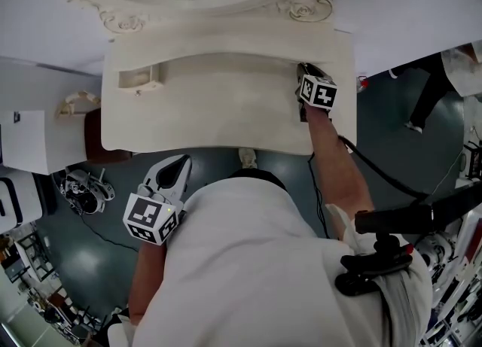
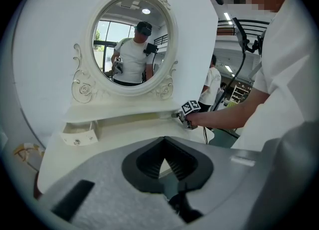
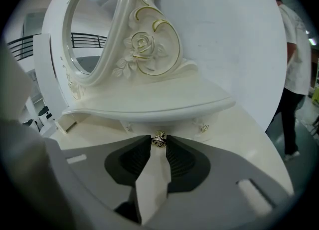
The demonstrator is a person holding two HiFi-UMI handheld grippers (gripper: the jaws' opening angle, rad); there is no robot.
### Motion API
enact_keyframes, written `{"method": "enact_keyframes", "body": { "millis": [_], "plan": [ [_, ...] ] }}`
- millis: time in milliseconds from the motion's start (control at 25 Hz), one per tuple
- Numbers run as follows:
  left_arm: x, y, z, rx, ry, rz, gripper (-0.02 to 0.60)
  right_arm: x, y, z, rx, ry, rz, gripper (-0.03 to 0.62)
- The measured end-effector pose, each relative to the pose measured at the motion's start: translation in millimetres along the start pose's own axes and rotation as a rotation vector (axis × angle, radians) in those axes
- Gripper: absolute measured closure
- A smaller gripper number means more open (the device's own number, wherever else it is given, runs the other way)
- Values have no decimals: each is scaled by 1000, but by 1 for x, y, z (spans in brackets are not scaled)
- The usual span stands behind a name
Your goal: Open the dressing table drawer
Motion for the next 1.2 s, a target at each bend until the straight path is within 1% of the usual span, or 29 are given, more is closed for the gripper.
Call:
{"method": "enact_keyframes", "body": {
  "millis": [240,640,1200],
  "plan": [
    [3,-2,3,-9,0,13,578,-1,-1,0,-7,1,-5,498],
    [-6,-2,-5,-3,8,-8,578,-8,-5,-6,-5,-16,-14,499],
    [-15,3,-15,-21,18,-7,578,-23,-11,-27,-9,-24,-24,499]
  ]
}}
Point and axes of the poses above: the fingertips, and each gripper's own axes: z forward along the fingers, y to its right, x out of its top, the point moved 10 cm from there along -z, backward along the fingers, and after that the axes turned 12 degrees about y, right-handed, at the moved point
